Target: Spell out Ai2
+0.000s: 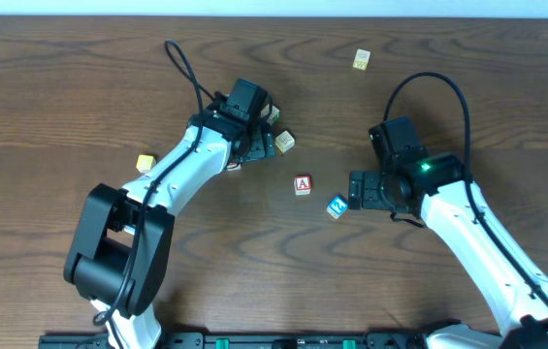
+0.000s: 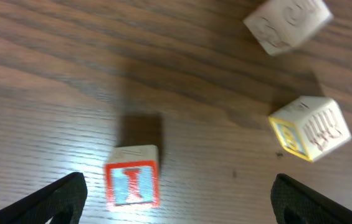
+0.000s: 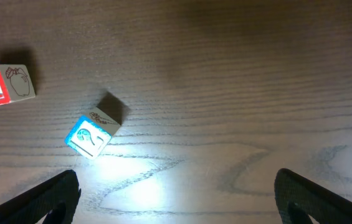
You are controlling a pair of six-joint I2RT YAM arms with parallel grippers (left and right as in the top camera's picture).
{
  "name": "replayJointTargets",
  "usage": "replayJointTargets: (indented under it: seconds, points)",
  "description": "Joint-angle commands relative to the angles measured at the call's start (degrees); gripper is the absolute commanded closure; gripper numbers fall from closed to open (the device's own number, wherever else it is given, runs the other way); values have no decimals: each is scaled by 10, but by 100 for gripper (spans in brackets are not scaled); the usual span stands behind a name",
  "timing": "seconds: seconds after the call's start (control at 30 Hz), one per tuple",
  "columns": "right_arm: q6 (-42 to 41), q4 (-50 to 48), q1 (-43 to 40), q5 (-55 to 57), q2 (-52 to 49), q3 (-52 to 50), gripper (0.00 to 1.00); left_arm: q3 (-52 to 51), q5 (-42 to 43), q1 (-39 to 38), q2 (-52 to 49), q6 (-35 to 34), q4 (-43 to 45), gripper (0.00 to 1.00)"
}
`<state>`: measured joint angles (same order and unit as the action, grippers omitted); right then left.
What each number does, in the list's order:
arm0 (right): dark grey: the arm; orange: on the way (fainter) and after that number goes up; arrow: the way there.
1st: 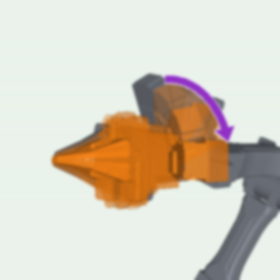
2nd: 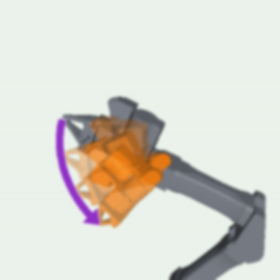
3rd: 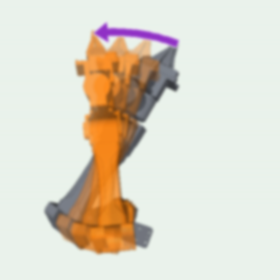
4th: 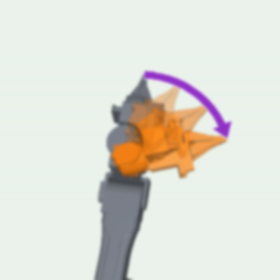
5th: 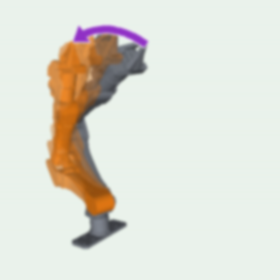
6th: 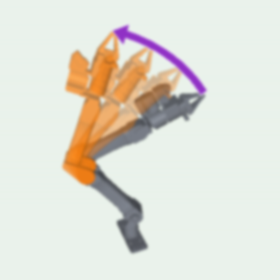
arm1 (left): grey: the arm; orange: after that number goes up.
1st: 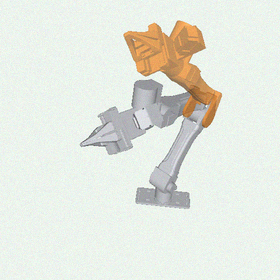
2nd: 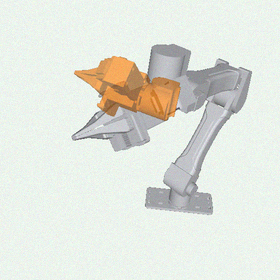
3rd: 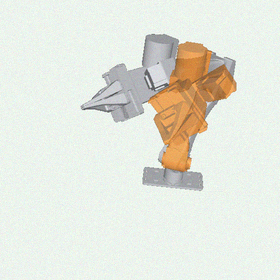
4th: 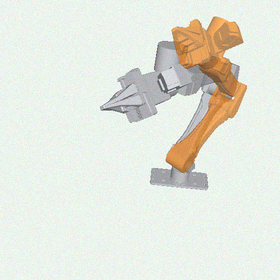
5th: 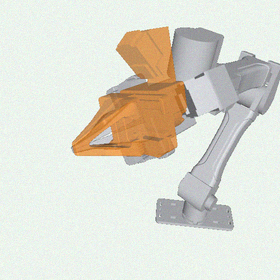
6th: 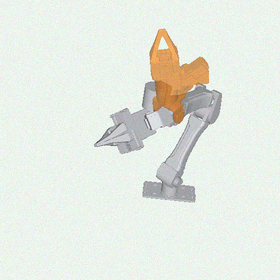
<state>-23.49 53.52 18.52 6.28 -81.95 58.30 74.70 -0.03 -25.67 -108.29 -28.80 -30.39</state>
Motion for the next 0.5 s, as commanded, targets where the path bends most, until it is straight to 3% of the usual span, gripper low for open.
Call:
replayJointTargets:
  seconds: [0.0, 0.13, 0.3, 0.4, 0.47]
  points:
    - [-5, 2, 3, 9, 6, -2, 1, 4, 25, 1, -9, 40, 1, 5]
    - [-5, 3, 3, 9, 6, -2, 1, 4, 18, 2, -9, 30, -10, 3]
    - [-5, 3, 3, 9, 6, -2, 1, 3, -70, 1, -9, -126, -69, 2]
    - [-5, 3, 3, 9, 6, -2, 1, 3, -76, 1, -11, -137, -75, 0]
    - [-5, 3, 3, 9, 6, -2, 1, 2, -79, 1, -12, -136, -70, 7]
